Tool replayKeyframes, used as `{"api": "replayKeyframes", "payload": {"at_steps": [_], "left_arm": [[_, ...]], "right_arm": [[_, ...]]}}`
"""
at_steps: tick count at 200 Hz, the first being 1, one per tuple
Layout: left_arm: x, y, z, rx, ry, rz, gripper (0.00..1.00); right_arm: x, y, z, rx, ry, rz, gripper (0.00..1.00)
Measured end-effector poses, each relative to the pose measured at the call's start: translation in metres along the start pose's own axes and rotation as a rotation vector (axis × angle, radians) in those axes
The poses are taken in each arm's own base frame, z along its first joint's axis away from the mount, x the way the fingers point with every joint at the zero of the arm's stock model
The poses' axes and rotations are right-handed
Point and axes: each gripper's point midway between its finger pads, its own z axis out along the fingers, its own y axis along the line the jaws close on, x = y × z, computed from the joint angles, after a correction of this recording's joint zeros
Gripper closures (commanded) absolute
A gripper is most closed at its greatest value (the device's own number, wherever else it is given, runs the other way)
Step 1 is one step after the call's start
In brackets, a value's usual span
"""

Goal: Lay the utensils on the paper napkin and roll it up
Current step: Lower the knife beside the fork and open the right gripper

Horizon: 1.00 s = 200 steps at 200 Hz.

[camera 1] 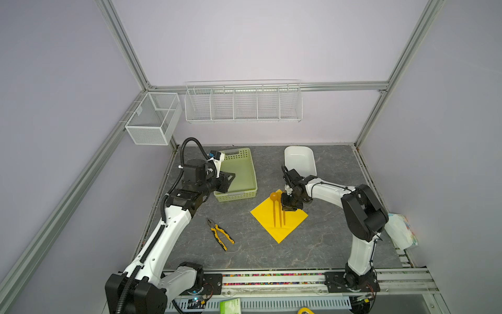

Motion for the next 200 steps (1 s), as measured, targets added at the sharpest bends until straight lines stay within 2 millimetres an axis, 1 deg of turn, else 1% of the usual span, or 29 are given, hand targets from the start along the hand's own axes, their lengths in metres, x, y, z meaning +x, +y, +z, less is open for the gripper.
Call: {"api": "replayKeyframes", "payload": {"at_steps": [55, 98, 200], "left_arm": [[0.0, 0.0, 0.0, 0.0, 0.0, 0.0, 0.72], [0.0, 0.0, 0.0, 0.0, 0.0, 0.0, 0.72], [0.0, 0.0001, 0.0, 0.0, 0.0, 0.0, 0.72]], "right_arm": [[0.0016, -0.0027, -0.0022, 0.012, -0.003, 0.001, 0.86], [0.0025, 0.0001, -0.0094, 0.009, -0.014, -0.004, 0.86], [0.005, 0.0011, -0.0059, 0.012, -0.006, -0.01, 0.85]]}}
